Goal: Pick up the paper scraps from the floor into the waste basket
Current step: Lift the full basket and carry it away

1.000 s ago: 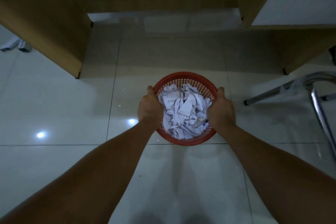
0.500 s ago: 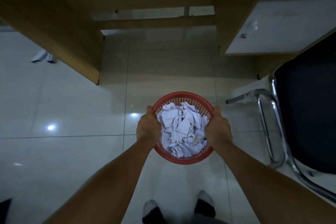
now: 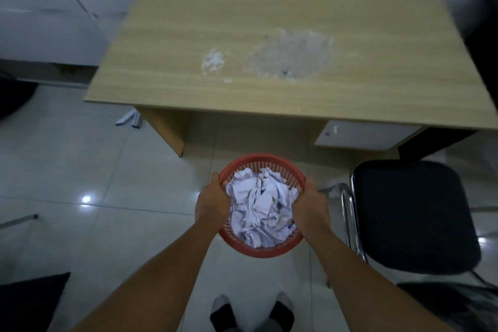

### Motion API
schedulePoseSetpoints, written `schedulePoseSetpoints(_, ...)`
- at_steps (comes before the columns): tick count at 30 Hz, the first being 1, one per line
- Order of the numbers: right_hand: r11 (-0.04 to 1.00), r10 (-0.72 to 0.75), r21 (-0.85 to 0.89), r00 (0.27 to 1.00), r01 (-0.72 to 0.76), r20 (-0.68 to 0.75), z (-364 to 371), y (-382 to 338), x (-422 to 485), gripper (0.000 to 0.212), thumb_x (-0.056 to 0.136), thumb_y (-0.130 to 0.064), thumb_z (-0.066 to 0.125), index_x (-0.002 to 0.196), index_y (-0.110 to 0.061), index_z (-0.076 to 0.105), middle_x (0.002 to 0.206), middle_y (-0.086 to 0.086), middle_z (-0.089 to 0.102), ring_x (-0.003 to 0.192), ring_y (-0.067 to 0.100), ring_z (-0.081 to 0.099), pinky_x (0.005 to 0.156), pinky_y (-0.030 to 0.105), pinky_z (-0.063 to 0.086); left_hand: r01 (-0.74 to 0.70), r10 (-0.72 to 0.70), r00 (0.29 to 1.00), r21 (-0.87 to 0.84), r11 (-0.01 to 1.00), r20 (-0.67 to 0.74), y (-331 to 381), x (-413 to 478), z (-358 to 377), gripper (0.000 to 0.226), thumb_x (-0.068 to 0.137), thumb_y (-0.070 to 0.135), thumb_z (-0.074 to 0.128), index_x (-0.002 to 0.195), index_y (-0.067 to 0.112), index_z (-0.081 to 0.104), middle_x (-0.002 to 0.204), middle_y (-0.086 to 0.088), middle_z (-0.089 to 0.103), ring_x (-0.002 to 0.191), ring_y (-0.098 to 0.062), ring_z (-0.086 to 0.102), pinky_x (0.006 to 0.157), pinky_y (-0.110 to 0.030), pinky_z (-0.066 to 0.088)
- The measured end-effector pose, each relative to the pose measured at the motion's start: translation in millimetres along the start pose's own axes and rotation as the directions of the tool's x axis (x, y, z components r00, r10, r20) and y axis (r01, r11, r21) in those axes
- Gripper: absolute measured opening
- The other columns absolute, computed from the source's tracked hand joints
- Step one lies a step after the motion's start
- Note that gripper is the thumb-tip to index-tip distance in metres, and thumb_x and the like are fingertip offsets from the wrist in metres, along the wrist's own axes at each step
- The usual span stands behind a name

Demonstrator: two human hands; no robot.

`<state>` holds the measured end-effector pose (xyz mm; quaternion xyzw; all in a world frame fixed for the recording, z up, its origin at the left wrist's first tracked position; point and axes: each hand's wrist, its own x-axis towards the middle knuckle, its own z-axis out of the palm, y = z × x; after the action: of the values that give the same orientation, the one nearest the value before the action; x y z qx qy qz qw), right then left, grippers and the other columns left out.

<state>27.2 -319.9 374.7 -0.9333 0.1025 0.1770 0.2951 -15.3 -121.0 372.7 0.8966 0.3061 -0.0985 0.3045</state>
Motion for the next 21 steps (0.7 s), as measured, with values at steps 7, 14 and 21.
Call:
schedulePoseSetpoints(7, 0.993, -0.115, 0.02, 0.993, 0.116, -0.034, -34.8, -51.1, -33.8, 0.016, 0.091, -0.018, 0.047, 0.105, -0.025, 0.043, 0.092, 0.005, 0.066, 0.079, 0.028, 0.066, 0.071, 0.045, 0.059, 0.003, -0.005, 0.995, -0.023, 1.0, -0.101, 9.0, -26.2, -64.5, 0.032, 0.1, 0.037, 0.037, 0.119, 0.014, 0.047, 0.109, -0.014, 0.064, 0.096, -0.031, 0.063, 0.083, -0.042, 0.051)
schedulePoseSetpoints(14, 0.978, -0.203, -0.032, 0.979, 0.204, 0.025, -41.9, -113.7, -51.4, 0.031, 0.092, -0.024, 0.048, 0.121, -0.019, 0.037, 0.091, 0.007, 0.065, 0.073, 0.027, 0.067, 0.065, 0.042, 0.06, 0.004, -0.019, 0.981, -0.08, 0.997, -0.193, -12.3, -27.9, -118.1, 0.03, 0.099, 0.033, 0.039, 0.121, 0.014, 0.046, 0.108, -0.015, 0.065, 0.095, -0.033, 0.063, 0.083, -0.041, 0.051)
schedulePoseSetpoints(21, 0.96, -0.278, -0.037, 0.96, 0.278, -0.009, -24.0, -220.1, -54.9, 0.04, 0.094, -0.016, 0.048, 0.132, -0.016, 0.036, 0.1, 0.012, 0.066, 0.08, 0.029, 0.067, 0.066, 0.038, 0.058, -0.033, 0.012, 0.964, -0.075, 0.997, -0.264, -46.4, 23.4, -209.5, 0.026, 0.095, 0.034, 0.045, 0.111, 0.014, 0.045, 0.098, -0.015, 0.063, 0.088, -0.035, 0.06, 0.076, -0.043, 0.051)
